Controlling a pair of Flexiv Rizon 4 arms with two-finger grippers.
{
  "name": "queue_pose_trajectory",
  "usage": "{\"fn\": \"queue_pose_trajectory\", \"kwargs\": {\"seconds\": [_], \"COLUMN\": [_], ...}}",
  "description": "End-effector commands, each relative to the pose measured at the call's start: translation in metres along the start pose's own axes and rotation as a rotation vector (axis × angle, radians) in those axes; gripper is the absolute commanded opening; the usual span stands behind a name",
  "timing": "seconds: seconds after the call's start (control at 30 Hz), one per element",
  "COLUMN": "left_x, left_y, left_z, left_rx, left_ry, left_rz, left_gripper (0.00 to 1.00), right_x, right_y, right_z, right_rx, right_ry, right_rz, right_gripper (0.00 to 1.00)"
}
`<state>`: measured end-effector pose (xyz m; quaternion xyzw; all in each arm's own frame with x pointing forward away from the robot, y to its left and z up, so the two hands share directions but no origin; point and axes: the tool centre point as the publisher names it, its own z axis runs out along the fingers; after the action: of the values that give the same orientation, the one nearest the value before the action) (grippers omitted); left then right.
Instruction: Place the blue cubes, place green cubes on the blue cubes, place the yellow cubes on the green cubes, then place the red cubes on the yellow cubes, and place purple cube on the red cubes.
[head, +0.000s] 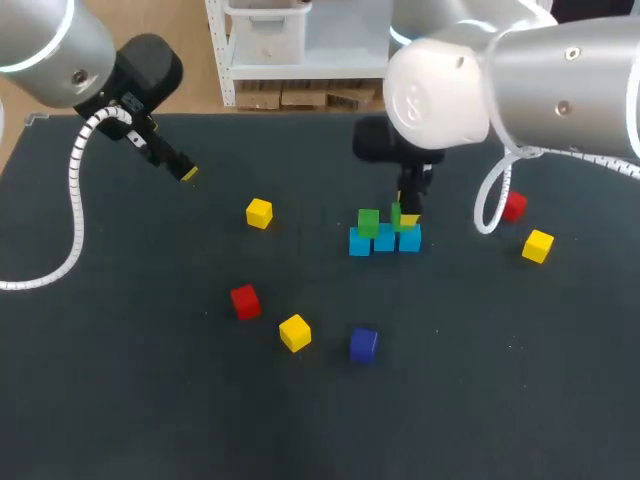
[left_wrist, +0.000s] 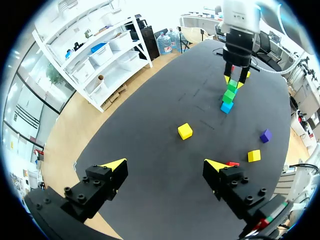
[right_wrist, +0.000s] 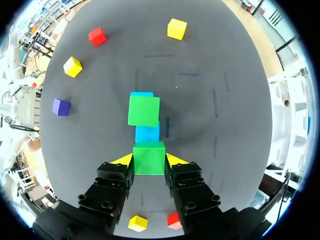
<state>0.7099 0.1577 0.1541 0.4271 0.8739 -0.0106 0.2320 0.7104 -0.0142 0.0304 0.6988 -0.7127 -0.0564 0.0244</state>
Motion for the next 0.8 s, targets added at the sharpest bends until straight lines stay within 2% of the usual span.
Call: {"fn": "queue_pose_trajectory", "kwargs": {"seconds": [0.03,0.8], "left_x": [-0.0004,-0.0004], "left_y": [0.0017,0.0017], "left_z": [0.0007,0.0007], "left_rx": [0.004,0.004], "left_ry": [0.000,0.000], "left_rz": [0.003,0.003], "left_gripper": [1.00,1.00], "right_x": [-0.0020,-0.0015], "right_y": [-0.0050,-0.0006], "right_z": [0.0021,0.0034], "right_rx": [-0.011,-0.015], "right_ry": [0.003,0.024], "right_rz": [-0.002,-0.016], "right_gripper": [0.00,0.00]}}
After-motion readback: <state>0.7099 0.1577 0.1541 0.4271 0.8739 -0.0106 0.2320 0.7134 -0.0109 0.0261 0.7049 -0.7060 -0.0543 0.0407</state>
